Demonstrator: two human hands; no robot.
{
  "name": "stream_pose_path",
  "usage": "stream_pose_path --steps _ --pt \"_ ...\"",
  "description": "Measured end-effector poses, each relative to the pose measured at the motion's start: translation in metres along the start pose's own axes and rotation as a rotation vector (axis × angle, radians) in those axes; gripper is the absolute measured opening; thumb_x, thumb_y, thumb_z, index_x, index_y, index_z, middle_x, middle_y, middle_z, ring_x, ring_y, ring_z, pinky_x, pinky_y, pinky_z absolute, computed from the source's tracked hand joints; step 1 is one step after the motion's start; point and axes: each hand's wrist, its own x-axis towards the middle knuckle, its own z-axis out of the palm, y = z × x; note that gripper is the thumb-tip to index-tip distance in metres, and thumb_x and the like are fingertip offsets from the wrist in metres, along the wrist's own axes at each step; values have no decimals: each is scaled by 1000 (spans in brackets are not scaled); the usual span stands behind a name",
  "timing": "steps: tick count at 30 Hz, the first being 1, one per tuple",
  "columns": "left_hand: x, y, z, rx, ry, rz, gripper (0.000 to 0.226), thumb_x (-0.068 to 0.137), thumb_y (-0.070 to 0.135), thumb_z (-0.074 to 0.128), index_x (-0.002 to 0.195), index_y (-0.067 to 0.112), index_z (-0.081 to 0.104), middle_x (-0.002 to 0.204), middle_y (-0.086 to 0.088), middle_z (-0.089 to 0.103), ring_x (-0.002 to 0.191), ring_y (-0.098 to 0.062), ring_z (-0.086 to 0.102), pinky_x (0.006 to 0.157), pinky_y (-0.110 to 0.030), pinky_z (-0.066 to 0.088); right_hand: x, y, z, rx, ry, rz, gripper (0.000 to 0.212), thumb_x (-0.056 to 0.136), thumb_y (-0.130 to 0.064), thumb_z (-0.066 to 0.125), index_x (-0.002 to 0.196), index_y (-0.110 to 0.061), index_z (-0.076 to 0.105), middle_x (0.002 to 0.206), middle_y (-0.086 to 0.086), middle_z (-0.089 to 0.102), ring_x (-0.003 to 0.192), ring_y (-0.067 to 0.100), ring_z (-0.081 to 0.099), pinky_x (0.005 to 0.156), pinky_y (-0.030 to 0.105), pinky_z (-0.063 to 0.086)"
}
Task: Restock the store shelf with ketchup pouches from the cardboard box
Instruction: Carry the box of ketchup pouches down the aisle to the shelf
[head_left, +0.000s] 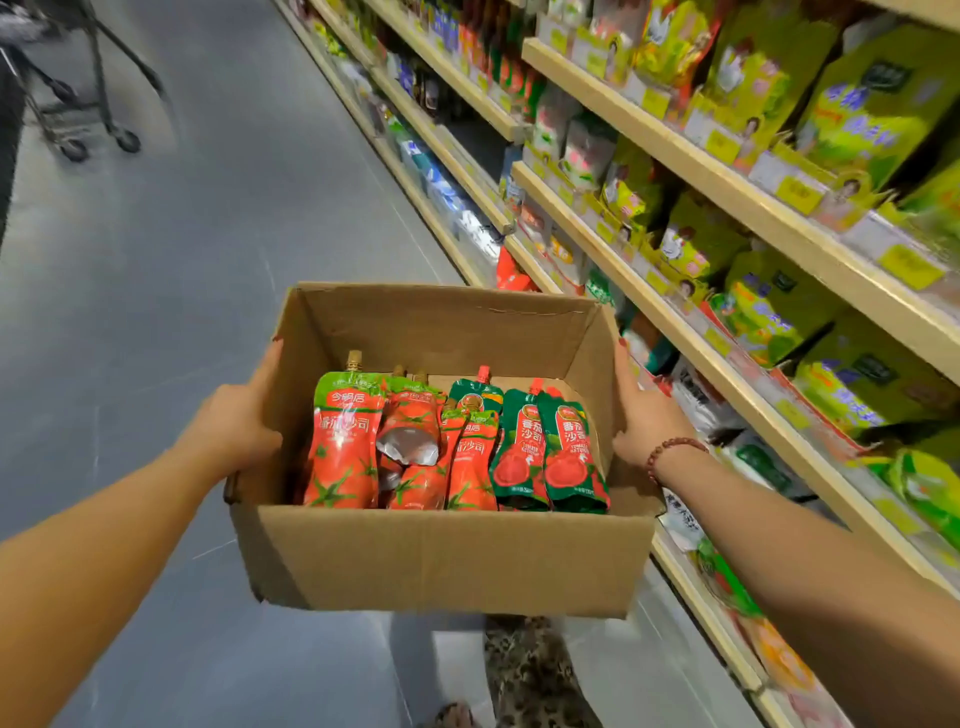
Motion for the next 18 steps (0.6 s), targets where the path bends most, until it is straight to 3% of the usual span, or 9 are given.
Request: stream_pose_path --steps 2,6,11,15,18 --pt "19 -7 -5 -18 6 -55 112 72 4 59 141 48 -17 67 -13 52 58 -26 54 46 -28 40 38 -13 -6 -49 -24 -44 108 78 -10 59 144 -22 -25 64 8 50 50 21 48 41 24 28" --pt "59 -7 -17 -61 32 -141 113 76 3 61 139 48 -22 68 -7 50 57 -21 55 42 -26 39 116 -34 -18 -92 -55 -91 110 78 -11 60 142 -26 -28 54 5 43 46 19 46 39 24 27" --pt "110 -12 -37 -96 53 -200 113 77 4 60 137 49 -25 67 -7 49 56 -20 54 42 -26 38 206 -63 -38 -148 -47 -148 112 77 -14 64 144 -24 -26 59 4 49 45 16 46 37 23 27" --pt "161 -33 -48 -141 47 -245 116 75 5 59 129 57 -30 68 -9 51 56 -22 56 42 -26 40 269 -92 -43 -156 -68 -218 112 76 -11 63 145 -24 -24 96 17 63 45 18 47 37 25 33" --pt "211 -53 -50 -170 20 -262 116 75 7 59 130 57 -31 70 -6 52 58 -20 56 45 -26 42 319 -119 -42 -186 -90 -199 111 76 -13 63 145 -24 -23 77 8 57 47 17 45 38 24 27"
